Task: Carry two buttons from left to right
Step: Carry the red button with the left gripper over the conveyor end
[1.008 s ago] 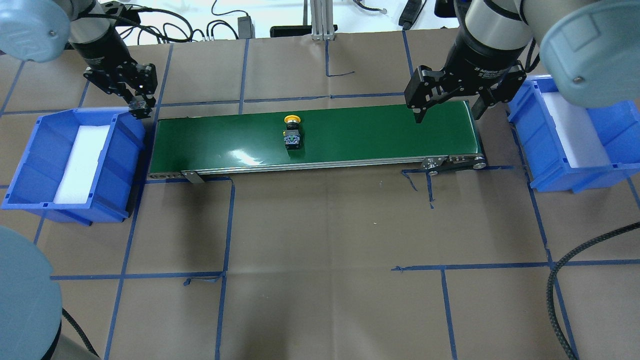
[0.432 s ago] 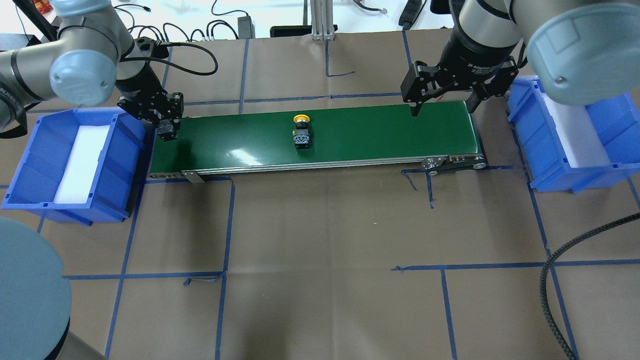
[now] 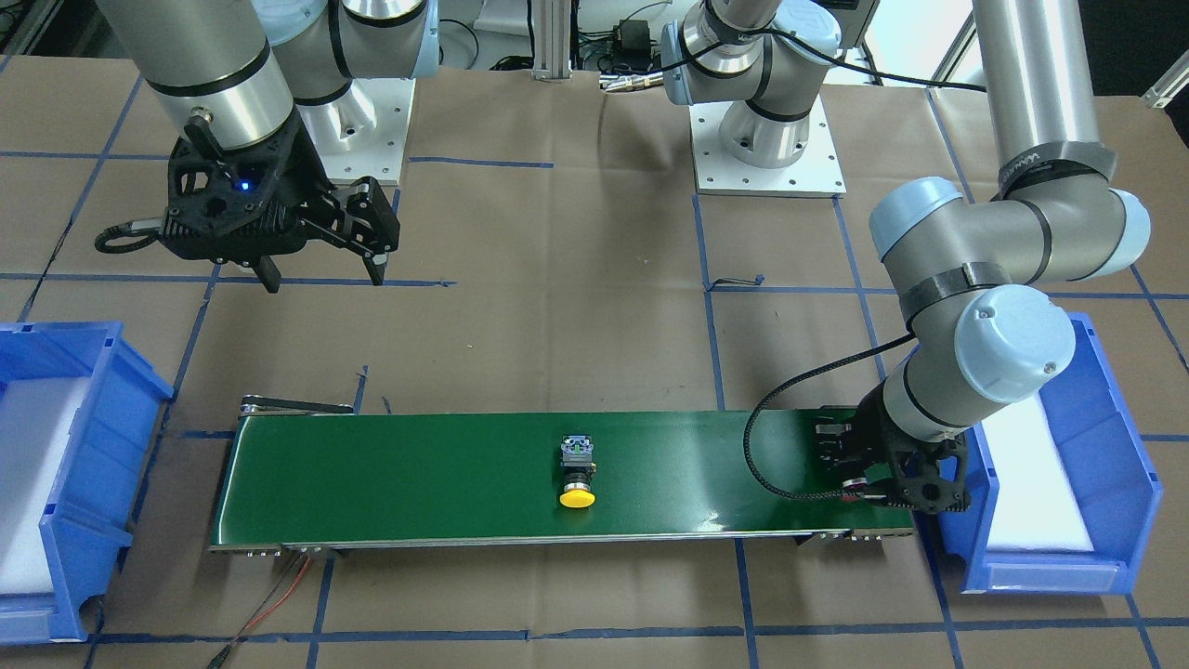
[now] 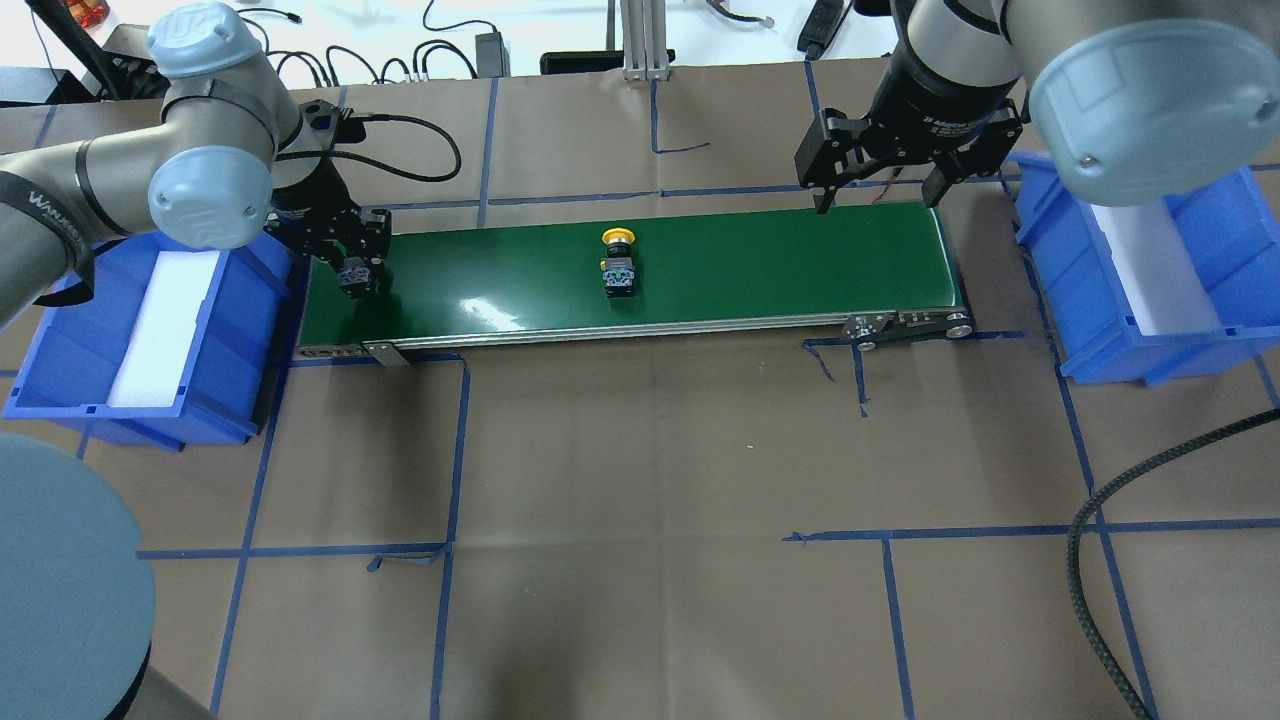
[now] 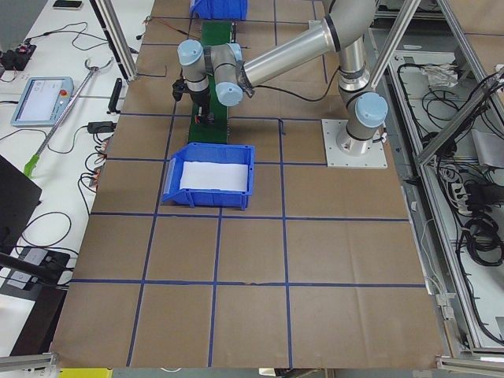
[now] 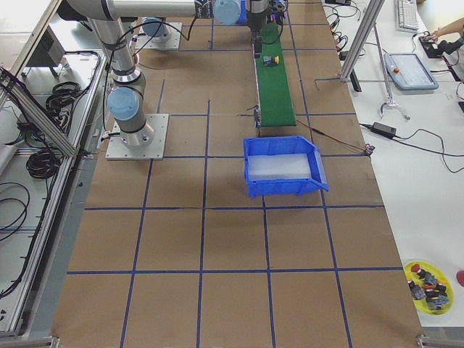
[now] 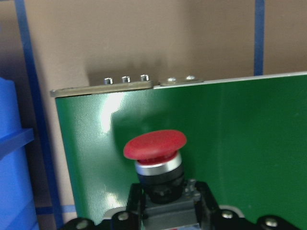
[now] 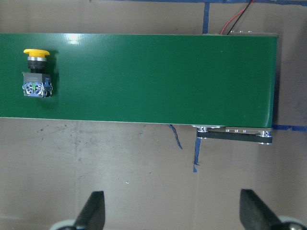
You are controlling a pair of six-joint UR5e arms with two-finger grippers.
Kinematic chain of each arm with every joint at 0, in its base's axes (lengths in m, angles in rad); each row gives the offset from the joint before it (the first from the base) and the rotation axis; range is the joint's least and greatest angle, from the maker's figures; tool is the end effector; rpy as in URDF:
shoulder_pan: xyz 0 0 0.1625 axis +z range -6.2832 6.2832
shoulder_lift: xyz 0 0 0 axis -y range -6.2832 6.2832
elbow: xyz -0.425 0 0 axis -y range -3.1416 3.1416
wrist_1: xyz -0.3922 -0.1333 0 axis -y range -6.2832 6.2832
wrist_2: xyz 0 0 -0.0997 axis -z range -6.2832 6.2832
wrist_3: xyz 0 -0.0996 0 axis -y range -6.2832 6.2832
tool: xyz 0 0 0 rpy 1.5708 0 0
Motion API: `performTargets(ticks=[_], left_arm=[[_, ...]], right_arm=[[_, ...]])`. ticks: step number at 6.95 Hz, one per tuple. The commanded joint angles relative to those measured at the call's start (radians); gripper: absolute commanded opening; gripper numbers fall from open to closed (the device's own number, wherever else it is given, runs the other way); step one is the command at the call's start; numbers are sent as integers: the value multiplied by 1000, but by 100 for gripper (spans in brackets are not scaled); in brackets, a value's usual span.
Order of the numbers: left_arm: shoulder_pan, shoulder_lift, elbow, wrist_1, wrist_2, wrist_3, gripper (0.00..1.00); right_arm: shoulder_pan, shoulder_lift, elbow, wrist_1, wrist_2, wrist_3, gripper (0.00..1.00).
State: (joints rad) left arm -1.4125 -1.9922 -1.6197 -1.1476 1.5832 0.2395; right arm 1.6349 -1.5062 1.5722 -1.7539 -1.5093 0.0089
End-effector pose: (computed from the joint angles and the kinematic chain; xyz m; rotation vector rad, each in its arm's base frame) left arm -0.0329 -0.6314 0.2684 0.1278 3.1352 0.0763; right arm 0.1730 -0.5194 0.4737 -0.0903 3.0696 -0.1765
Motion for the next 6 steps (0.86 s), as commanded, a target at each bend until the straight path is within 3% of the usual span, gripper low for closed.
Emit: performTargets(ticks=[1,2,3,5,6], left_arm=[[-6,-4,-6,17,1,0,11],[-6,-2,-8,23,0,6,11],[-6,-2,-8,23,1,7,20],[-5,4,-8,23,1,15,64],[0,6,-6,23,0,20,99]], right_arm=[[0,49,2,-61,-8,-3,100],[0,85,0,-87,-14,-1,100],[0,101,2,-87,-17,-3,100],[0,130,3,-130,-20,12,100],[0,127,3,-130,-17,23,100]])
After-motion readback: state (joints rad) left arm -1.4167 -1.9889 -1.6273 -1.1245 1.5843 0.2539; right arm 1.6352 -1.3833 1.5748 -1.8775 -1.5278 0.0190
